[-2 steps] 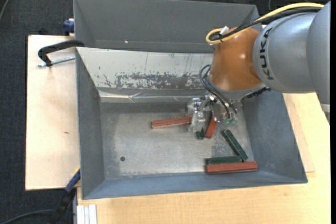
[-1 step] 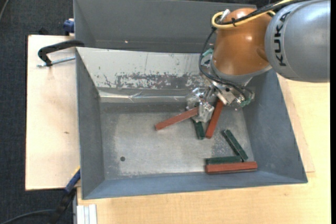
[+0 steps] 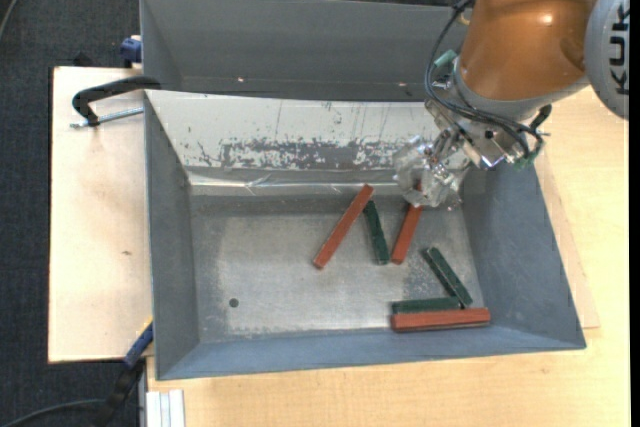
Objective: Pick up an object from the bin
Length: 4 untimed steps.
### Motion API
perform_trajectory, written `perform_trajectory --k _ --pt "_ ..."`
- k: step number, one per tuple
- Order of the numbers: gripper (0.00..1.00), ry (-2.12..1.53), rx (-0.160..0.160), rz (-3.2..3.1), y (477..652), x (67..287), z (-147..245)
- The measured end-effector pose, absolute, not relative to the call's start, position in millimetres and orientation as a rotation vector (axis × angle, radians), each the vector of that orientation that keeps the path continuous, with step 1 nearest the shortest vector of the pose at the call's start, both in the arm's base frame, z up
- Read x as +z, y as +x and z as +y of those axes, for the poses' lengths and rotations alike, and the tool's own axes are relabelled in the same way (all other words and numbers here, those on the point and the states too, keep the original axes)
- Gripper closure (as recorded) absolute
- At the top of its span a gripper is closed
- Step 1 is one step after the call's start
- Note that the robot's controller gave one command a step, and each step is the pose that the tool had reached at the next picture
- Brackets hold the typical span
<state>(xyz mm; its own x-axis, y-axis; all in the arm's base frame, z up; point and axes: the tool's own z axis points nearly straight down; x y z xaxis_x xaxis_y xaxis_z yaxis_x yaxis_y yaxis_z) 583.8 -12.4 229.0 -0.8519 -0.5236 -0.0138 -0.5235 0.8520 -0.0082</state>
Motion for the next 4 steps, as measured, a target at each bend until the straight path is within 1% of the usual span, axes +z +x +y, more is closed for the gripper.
perform_trajectory --k 1,2,3,4 --pt "0.0 -0.854 0.0 3.016 582.5 224 -11" --pt "0.0 -0.683 0.007 3.072 539.5 126 17" --pt "0.0 -0.86 0.001 3.013 578.1 70 -18" --pt "0.0 -1.269 -0.002 2.866 588.3 72 -45"
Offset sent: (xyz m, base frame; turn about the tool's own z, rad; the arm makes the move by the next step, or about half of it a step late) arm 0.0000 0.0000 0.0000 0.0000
